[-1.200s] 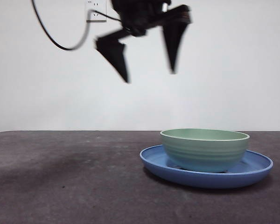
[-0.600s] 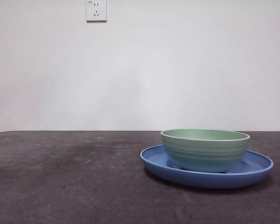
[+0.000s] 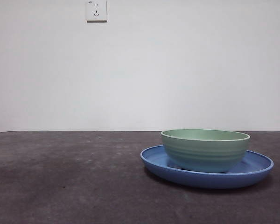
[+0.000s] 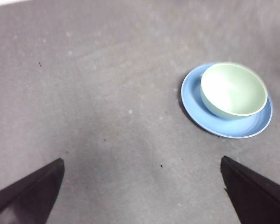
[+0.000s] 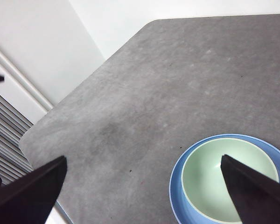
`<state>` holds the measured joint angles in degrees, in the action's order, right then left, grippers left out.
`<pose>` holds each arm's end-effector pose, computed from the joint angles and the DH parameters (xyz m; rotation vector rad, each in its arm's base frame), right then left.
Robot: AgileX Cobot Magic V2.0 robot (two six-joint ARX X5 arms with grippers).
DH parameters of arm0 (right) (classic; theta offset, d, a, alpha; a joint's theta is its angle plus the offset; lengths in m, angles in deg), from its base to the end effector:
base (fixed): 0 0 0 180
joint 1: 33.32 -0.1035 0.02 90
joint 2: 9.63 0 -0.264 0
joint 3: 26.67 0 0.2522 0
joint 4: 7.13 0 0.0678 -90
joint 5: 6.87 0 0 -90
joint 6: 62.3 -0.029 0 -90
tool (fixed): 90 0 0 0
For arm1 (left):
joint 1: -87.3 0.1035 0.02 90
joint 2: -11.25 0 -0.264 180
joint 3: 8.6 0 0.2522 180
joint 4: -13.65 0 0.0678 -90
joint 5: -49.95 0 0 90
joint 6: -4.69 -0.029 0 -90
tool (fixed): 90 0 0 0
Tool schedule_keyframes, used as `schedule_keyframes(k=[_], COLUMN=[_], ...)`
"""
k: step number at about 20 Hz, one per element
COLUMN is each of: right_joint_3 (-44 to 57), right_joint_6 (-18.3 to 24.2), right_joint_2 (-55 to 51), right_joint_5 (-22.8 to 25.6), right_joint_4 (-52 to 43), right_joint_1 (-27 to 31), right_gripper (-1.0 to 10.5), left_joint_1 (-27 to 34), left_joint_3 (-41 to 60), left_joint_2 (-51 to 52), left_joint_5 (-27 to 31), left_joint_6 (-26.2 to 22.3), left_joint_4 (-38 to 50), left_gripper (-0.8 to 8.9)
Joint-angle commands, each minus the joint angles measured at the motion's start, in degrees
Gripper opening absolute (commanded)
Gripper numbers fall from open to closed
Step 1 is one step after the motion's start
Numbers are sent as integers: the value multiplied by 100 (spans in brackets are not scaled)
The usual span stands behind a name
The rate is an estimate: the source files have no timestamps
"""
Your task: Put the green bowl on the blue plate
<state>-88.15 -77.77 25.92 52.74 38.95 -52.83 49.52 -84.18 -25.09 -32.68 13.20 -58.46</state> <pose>0.1074 0.0536 0.3353 0.2844 0.4757 0.8082 0.0685 -0.0484 0.3671 0.0812 0.5716 -0.4739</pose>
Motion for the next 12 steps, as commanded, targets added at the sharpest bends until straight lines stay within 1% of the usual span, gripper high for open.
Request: schedule_keyframes(k=[1, 3, 5, 12], right_joint_3=[-66, -66, -66, -66], right_joint_6=[-57, -57, -59, -50], right_joint_2=[28, 28, 28, 28], right_joint_5=[-17, -17, -17, -17], right_joint_4=[-61, -61, -61, -90], right_joint_1=[-31, -31, -31, -31], right_gripper=[561, 561, 561, 561], left_joint_1=[-52, -52, -52, -52], left_joint_3=[743, 1119, 1191, 1191], left_joint_2=[887, 1427, 1690, 1773], left_joint_5=[13, 13, 13, 13], left_joint_6=[181, 343, 348, 356], left_joint_4=[98, 74, 74, 96], left_gripper=[688, 688, 688, 688])
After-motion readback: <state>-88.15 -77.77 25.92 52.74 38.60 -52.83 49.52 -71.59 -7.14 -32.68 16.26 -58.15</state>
